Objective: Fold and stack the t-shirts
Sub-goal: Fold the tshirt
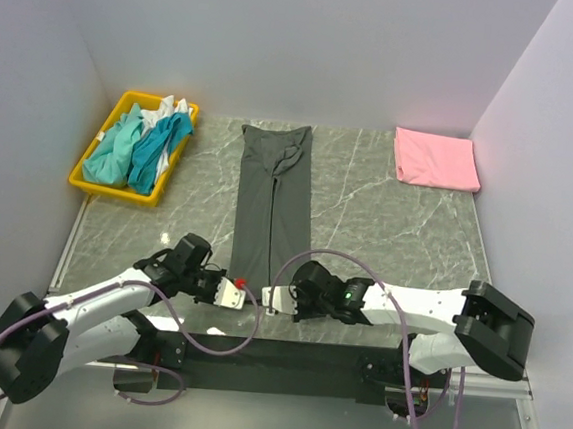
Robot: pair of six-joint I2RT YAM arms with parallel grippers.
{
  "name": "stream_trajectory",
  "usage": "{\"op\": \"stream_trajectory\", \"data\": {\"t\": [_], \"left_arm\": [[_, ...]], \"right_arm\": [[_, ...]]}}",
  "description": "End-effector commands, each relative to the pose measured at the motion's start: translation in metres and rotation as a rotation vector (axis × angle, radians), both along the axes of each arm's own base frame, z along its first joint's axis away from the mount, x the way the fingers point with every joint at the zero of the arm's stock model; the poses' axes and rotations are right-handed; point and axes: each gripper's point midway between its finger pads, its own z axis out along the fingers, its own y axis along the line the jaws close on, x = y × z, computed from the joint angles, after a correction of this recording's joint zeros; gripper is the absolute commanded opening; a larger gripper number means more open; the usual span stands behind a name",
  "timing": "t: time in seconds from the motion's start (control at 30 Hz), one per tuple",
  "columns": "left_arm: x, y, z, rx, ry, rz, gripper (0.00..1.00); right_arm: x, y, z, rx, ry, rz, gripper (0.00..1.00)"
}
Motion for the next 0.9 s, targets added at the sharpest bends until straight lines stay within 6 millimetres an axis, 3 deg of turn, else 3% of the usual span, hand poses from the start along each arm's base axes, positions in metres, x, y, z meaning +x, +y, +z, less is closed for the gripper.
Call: {"op": "stream_trajectory", "data": {"t": [0.0,0.23,0.33,0.5,0.7,0.87], "left_arm": [[-0.013,-0.007,0.022,-0.041,0.056,-0.032,0.01],[-0.002,-0.017,0.063,-0.129,0.073,0.049,0.01],[0.018,-0.014,0.075,-0.151,0.054,0.11,0.01],[0.068,-0.005,0.087,-0.173,0.05,0.226,0.01],[0.124,-0.007,0.102,-0.198,-0.036,0.281,0.01],[0.153,-0.004,0.094,-0.159,-0.073,0.275,0.01]], "right_arm": [[-0.012,0.007,0.03,0.054,0.076,-0.036,0.0],[-0.002,0.012,0.058,0.104,0.059,-0.079,0.0],[0.019,0.008,0.062,0.102,0.025,-0.106,0.0],[0.073,0.002,0.074,0.101,-0.056,-0.157,0.0],[0.129,0.011,0.086,0.114,-0.129,-0.176,0.0],[0.161,0.015,0.078,0.096,-0.133,-0.174,0.0]]}}
